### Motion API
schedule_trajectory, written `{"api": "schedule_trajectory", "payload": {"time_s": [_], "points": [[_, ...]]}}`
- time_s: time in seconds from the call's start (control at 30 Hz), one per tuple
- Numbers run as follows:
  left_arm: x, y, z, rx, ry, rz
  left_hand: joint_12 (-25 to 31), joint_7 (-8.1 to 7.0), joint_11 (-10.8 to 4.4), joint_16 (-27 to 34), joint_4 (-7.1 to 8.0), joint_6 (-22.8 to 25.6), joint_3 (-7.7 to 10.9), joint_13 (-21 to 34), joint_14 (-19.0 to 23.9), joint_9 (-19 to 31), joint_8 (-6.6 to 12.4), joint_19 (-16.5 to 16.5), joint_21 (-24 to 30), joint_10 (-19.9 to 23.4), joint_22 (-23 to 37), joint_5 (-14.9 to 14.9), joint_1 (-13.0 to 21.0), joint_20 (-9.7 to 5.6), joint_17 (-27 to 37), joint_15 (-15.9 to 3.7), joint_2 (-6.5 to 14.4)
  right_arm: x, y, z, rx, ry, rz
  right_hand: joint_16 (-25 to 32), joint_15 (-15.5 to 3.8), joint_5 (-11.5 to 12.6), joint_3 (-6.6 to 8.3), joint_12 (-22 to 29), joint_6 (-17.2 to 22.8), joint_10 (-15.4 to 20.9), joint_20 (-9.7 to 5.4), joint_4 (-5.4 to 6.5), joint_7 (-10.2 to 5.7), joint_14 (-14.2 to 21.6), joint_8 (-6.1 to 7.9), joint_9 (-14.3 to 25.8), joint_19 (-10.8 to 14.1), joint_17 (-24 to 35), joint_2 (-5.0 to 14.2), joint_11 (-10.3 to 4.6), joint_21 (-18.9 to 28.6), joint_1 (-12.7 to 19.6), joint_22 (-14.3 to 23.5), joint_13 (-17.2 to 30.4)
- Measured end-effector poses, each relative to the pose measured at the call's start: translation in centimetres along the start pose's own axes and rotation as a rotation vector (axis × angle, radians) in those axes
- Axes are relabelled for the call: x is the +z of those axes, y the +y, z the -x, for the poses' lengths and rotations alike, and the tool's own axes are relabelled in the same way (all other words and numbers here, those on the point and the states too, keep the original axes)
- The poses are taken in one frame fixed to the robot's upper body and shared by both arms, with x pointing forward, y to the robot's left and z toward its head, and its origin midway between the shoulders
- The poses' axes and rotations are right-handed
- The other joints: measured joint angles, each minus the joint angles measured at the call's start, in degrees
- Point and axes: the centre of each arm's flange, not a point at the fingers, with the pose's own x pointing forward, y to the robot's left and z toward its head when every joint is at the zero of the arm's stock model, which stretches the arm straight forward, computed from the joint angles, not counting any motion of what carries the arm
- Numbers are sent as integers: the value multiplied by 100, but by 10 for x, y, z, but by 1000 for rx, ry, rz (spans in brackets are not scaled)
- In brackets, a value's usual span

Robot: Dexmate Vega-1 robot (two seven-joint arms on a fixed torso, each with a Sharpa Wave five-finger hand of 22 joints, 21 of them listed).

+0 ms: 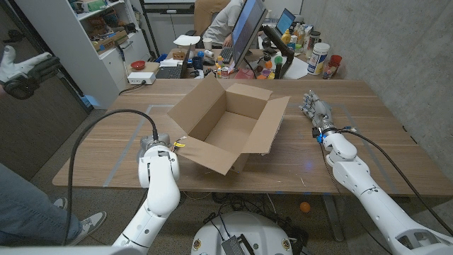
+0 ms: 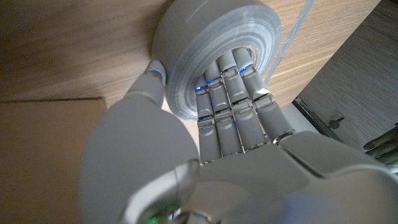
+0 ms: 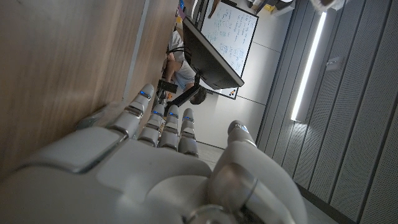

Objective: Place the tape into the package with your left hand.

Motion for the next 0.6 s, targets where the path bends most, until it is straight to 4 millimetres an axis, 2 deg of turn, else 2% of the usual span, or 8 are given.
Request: {"api": "schedule_trajectory", "payload": {"time_s": [0.03,0.13,0.2,0.43,0.47,0.6], "points": [[-5,9,4,12,-3,14,0,0,-8,0,0,0,0,11,0,2,0,0,0,-8,0,-1,0,0,0,0,0,1,0,0,1,-2,0,0,0,0,0,0,0,0,0,0,0,0,0,0,0,0,0,0,0,0,0,0],[-7,11,6,-11,-16,16,0,-1,-16,-44,0,-1,0,20,19,21,-1,-14,0,-16,1,-5,0,14,0,-18,0,3,1,0,-1,-7,1,0,0,0,0,0,0,0,0,0,0,0,0,0,0,0,0,0,0,0,0,0],[-15,23,11,3,-20,29,0,-10,-17,-45,0,-10,0,41,19,27,-10,-32,0,-16,1,-3,0,32,0,-19,0,4,1,0,-5,-9,4,0,0,0,0,0,0,0,0,0,0,0,0,0,0,0,0,0,0,0,0,0],[-14,22,13,-37,-40,15,0,-10,-17,-46,0,-10,0,74,21,53,5,-61,-25,-16,2,11,0,62,30,-21,0,9,4,1,1,-22,3,0,0,0,0,0,0,0,0,0,0,0,0,0,0,0,0,0,0,0,0,-1],[-31,39,21,7,-25,39,0,-10,-17,-46,0,-10,0,84,21,54,5,-75,-25,-16,2,11,0,49,30,-21,0,10,5,1,1,-22,3,0,0,0,0,0,0,0,0,0,0,0,0,0,0,0,0,0,0,0,0,-1],[-28,36,21,-21,-42,30,-1,-10,-17,-79,0,-10,0,100,31,68,5,-114,-25,-16,2,11,0,53,30,-31,0,15,8,0,9,-33,2,0,0,0,0,0,0,0,0,0,0,0,0,0,0,0,0,0,0,0,0,-1]]}}
